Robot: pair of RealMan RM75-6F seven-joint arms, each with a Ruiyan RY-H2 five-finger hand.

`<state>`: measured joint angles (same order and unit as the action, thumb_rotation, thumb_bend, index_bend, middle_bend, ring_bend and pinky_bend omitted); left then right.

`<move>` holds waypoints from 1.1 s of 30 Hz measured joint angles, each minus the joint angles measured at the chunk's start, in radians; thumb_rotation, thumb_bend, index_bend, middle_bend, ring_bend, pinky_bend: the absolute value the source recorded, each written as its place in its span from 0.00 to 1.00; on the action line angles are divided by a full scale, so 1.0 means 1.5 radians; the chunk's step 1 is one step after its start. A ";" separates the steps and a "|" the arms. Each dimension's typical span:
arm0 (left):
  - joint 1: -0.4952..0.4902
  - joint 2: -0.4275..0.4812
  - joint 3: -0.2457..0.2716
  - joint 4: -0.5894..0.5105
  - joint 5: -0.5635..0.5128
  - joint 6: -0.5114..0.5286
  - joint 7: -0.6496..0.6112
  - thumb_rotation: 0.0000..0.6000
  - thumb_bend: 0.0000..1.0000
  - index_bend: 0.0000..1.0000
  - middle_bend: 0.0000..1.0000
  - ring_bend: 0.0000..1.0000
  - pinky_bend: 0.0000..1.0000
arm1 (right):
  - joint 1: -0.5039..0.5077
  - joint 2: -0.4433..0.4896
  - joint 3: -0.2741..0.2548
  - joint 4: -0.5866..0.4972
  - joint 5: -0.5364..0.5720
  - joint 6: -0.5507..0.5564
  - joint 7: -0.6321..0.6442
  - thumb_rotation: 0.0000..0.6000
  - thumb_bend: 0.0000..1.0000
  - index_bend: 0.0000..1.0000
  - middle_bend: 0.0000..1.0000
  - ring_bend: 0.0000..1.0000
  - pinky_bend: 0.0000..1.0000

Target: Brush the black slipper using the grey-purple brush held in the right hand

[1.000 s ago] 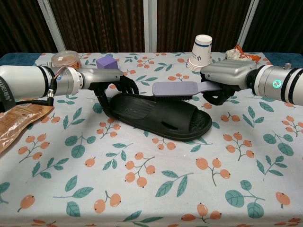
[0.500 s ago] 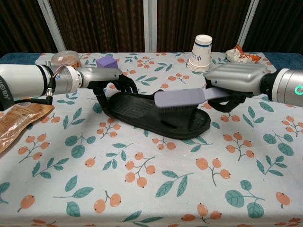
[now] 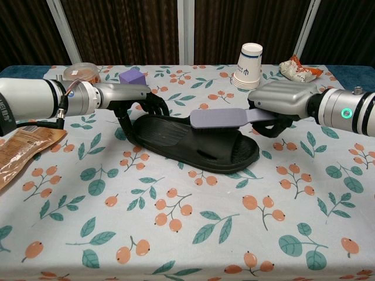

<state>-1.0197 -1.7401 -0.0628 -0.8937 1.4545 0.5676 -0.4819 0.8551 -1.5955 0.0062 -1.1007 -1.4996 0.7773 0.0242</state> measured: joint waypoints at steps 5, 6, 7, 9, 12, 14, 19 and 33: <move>0.001 0.000 0.002 0.001 0.002 0.005 -0.003 1.00 0.22 0.44 0.46 0.28 0.20 | -0.016 0.028 -0.035 -0.027 -0.027 0.009 0.008 1.00 0.68 1.00 1.00 1.00 1.00; 0.001 0.000 0.002 0.000 0.003 0.006 -0.004 1.00 0.22 0.44 0.46 0.28 0.20 | -0.019 0.035 -0.040 -0.034 -0.033 0.012 0.012 1.00 0.68 1.00 1.00 1.00 1.00; 0.001 0.000 0.002 0.000 0.003 0.006 -0.004 1.00 0.22 0.44 0.46 0.28 0.20 | -0.023 0.043 -0.047 -0.043 -0.041 0.018 0.019 1.00 0.68 1.00 1.00 1.00 1.00; 0.001 0.002 0.003 -0.002 0.004 0.008 -0.003 1.00 0.22 0.44 0.46 0.28 0.20 | -0.028 0.053 -0.053 -0.051 -0.052 0.032 0.033 1.00 0.68 1.00 1.00 1.00 1.00; 0.000 0.004 0.003 -0.005 0.004 0.009 0.000 1.00 0.22 0.44 0.46 0.28 0.20 | -0.035 0.060 -0.050 -0.052 -0.058 0.064 0.060 1.00 0.68 1.00 1.00 1.00 1.00; 0.000 0.005 0.002 -0.007 0.002 0.008 0.002 1.00 0.22 0.44 0.46 0.28 0.20 | -0.036 0.058 -0.035 -0.041 -0.054 0.076 0.077 1.00 0.68 1.00 1.00 1.00 1.00; -0.001 0.005 0.002 -0.008 -0.002 0.004 0.006 1.00 0.22 0.44 0.46 0.28 0.20 | -0.018 0.020 0.006 0.014 -0.028 0.056 0.081 1.00 0.68 1.00 1.00 1.00 1.00; -0.001 0.006 0.002 -0.002 -0.004 0.001 0.003 1.00 0.22 0.44 0.46 0.28 0.20 | 0.000 0.009 -0.051 0.009 -0.065 0.005 0.066 1.00 0.68 1.00 1.00 1.00 1.00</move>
<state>-1.0214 -1.7318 -0.0598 -0.8972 1.4479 0.5685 -0.4774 0.8554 -1.5821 -0.0702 -1.0866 -1.5977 0.7846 0.1236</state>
